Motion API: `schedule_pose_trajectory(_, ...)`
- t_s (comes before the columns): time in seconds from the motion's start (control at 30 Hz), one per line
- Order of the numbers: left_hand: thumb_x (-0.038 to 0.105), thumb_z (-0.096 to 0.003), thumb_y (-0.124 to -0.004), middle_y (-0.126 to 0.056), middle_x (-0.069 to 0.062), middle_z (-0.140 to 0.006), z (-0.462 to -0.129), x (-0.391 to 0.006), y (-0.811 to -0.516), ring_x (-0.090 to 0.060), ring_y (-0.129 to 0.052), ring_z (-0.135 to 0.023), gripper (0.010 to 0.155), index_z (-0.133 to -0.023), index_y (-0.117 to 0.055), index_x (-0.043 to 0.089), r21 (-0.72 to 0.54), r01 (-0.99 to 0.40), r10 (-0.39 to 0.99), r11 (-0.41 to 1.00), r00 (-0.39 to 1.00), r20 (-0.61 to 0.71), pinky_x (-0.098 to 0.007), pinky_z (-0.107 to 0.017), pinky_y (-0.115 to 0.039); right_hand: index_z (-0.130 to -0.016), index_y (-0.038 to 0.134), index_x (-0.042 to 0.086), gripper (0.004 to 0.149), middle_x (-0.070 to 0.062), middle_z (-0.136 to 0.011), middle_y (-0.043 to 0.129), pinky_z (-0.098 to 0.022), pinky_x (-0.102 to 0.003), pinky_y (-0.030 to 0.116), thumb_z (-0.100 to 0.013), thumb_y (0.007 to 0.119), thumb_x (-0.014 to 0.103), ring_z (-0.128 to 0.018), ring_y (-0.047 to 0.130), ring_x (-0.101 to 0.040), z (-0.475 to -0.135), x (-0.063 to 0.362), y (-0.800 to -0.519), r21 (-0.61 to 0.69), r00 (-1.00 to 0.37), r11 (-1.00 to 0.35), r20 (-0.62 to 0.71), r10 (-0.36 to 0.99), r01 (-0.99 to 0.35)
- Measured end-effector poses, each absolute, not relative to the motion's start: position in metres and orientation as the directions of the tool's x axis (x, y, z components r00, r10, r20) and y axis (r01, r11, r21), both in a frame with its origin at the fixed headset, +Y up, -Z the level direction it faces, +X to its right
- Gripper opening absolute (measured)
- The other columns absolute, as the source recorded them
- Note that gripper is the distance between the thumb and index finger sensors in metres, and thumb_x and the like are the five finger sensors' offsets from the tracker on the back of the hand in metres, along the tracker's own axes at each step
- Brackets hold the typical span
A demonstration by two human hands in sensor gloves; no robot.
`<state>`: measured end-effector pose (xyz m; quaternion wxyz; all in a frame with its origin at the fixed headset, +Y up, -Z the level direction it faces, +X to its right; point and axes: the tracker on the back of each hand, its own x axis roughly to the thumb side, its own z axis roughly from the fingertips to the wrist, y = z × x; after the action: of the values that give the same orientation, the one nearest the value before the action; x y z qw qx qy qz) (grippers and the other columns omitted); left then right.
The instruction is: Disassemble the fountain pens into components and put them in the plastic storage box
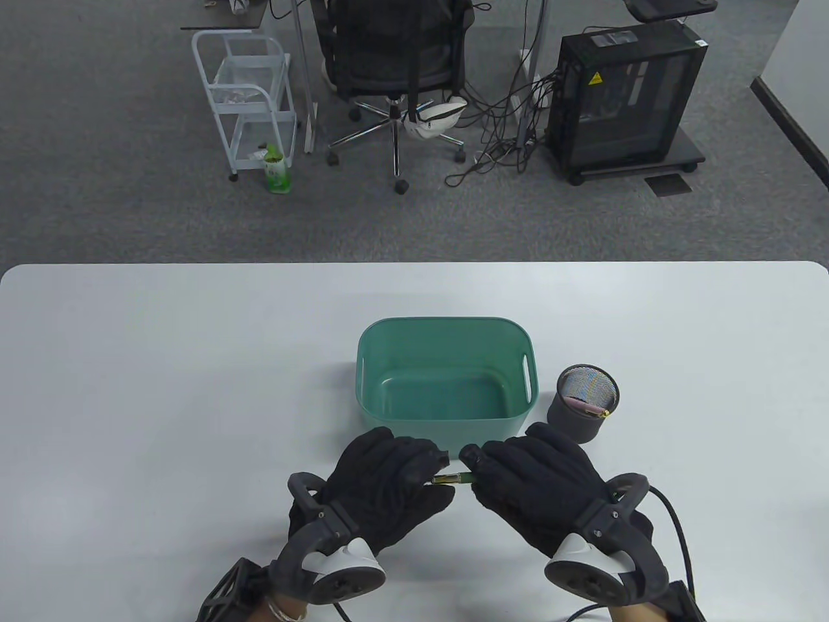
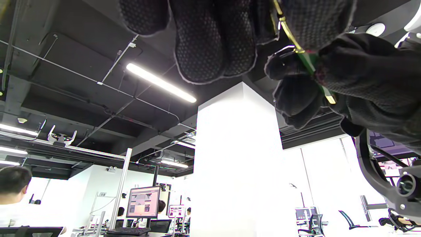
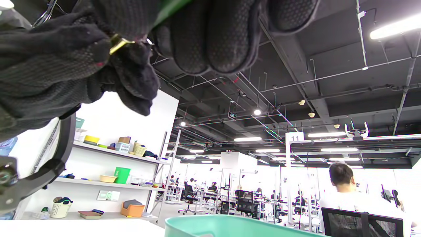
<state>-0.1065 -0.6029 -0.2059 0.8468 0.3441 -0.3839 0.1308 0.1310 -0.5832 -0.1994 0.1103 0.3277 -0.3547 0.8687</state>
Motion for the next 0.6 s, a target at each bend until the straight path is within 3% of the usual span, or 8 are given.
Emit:
schedule_pose_trajectory(0.33,0.049,-0.0648,-0.07,-0.096,-0.002,-0.082,-0.2062,-0.1058,-0.6025,-0.018,-0.099,-0.068,0.044,-0.092,-0.078,0.016,0.46,-0.49,-0.039,0.741,0.652,0.757,-0.048,-0.072,-0.069,-0.093,0.085,0.033,0.044,0.01,-0.085,0.091,-0.072,-0.046,0.067,-0.054,0.074,0.049,-0.074,0.092,-0.012,-0.1997,0.1306,-0.5836,-0.545,-0.762,-0.726,0.646,-0.046,-0.418)
schedule_pose_trajectory(0.6,0.05,-0.0663,-0.06,-0.104,0.0,-0.066,-0.2086,-0.1068,-0.6032,-0.017,-0.104,-0.053,0.048,-0.081,-0.088,0.014,0.43,-0.514,-0.016,0.742,0.628,0.778,-0.046,-0.066,-0.075,-0.093,0.085,0.034,0.044,0.01,-0.086,0.091,-0.072,-0.046,0.067,-0.054,0.073,0.049,-0.074,0.092,-0.012,-0.1992,0.1301,-0.5838,-0.542,-0.757,-0.726,0.651,-0.046,-0.422)
